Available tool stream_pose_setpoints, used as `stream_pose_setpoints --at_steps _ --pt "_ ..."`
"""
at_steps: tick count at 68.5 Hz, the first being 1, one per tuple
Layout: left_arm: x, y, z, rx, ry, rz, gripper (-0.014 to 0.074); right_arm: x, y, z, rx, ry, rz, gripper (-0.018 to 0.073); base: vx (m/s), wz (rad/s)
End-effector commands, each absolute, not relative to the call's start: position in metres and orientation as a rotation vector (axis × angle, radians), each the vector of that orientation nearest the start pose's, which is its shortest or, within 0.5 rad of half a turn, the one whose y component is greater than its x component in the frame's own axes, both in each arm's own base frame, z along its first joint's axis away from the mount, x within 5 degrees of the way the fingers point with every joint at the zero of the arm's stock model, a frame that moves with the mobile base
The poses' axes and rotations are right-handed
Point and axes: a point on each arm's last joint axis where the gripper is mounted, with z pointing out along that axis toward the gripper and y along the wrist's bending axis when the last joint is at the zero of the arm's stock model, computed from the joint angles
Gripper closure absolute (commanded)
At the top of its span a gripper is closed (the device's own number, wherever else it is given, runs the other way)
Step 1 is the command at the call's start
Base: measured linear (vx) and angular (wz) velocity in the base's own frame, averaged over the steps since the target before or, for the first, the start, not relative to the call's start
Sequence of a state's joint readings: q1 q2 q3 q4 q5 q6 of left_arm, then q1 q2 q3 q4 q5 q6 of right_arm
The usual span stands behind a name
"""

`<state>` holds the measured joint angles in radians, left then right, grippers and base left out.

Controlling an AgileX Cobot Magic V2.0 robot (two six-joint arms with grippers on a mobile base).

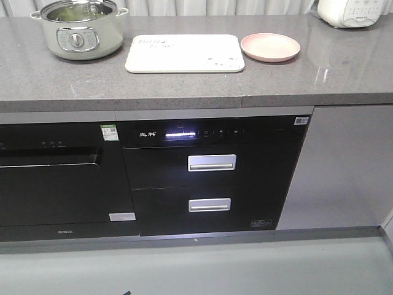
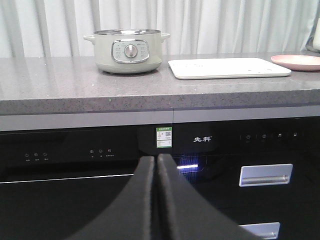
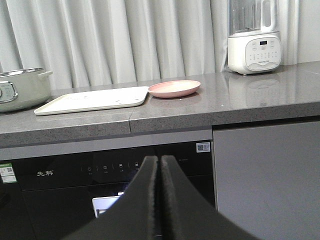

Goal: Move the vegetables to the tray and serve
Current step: 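Drive closer and align the base in front of the tray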

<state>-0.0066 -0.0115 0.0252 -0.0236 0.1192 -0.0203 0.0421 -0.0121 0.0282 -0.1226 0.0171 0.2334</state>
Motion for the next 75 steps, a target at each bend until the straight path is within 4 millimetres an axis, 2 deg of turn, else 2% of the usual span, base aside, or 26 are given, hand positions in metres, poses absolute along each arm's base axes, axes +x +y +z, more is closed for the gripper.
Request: stream_pose_setpoints --at_steps 1,75 --pt "0.0566 -0.0004 0.1929 -0.031 1.555 -0.042 0.0602 0.0562 0.0027 0.2048 0.036 1.451 0.112 0.0561 0.06 0.01" --pt "0.0566 -0.0004 0.1929 -0.031 1.555 -0.042 0.0602 0.0562 0.0027 0.2048 0.036 1.451 0.112 0.0561 0.06 0.01"
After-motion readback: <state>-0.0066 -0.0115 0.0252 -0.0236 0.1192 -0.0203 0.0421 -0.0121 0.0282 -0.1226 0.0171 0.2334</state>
